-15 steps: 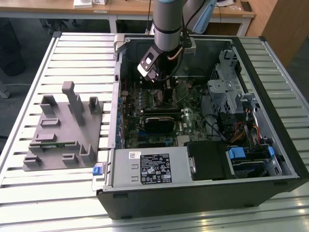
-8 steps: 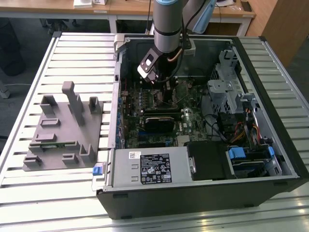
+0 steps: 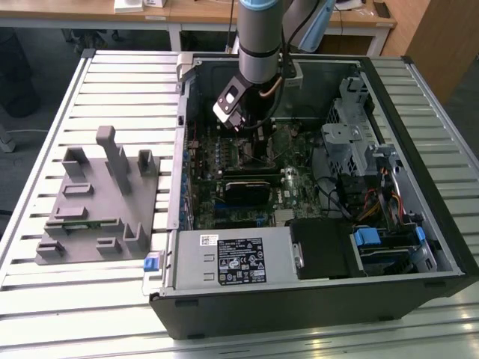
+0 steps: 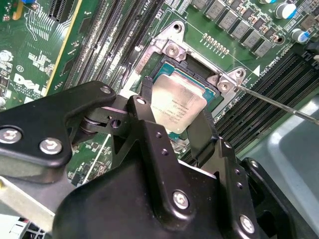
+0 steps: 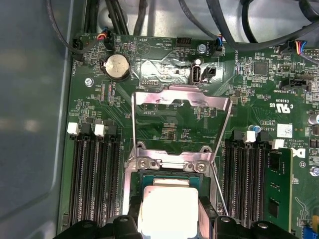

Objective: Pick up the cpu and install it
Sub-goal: 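Place the cpu into insertion slot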

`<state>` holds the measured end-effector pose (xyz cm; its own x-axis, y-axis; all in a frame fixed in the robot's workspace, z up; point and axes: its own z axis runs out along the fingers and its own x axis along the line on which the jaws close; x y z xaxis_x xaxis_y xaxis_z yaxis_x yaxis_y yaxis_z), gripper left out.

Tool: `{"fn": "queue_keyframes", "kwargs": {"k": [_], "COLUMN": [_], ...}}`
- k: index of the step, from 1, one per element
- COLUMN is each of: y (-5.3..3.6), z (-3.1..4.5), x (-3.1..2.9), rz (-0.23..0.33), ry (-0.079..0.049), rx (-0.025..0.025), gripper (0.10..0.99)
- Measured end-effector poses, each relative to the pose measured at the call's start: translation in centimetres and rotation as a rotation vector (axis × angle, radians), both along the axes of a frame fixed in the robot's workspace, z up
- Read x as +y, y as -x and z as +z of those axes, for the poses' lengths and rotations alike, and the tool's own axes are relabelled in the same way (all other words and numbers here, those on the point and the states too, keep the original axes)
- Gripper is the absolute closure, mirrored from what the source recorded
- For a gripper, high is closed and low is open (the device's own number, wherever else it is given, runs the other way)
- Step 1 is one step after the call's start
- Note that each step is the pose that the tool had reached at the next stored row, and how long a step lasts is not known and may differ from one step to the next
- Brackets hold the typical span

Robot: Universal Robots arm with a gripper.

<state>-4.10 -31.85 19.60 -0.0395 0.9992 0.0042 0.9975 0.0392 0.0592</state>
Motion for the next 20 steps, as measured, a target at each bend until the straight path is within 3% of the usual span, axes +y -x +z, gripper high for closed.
{"fn": "queue_keyframes", "kwargs": {"k": [16,20], "y": [0.00,0.00], "z": [-0.16,-0.16], "x": [0.00,0.00], "rz": [-0.002,-0.002], "ry": [0.000,0.000], "rx": [-0.0002,-0.0001], "gripper": [0.553,0.486]}}
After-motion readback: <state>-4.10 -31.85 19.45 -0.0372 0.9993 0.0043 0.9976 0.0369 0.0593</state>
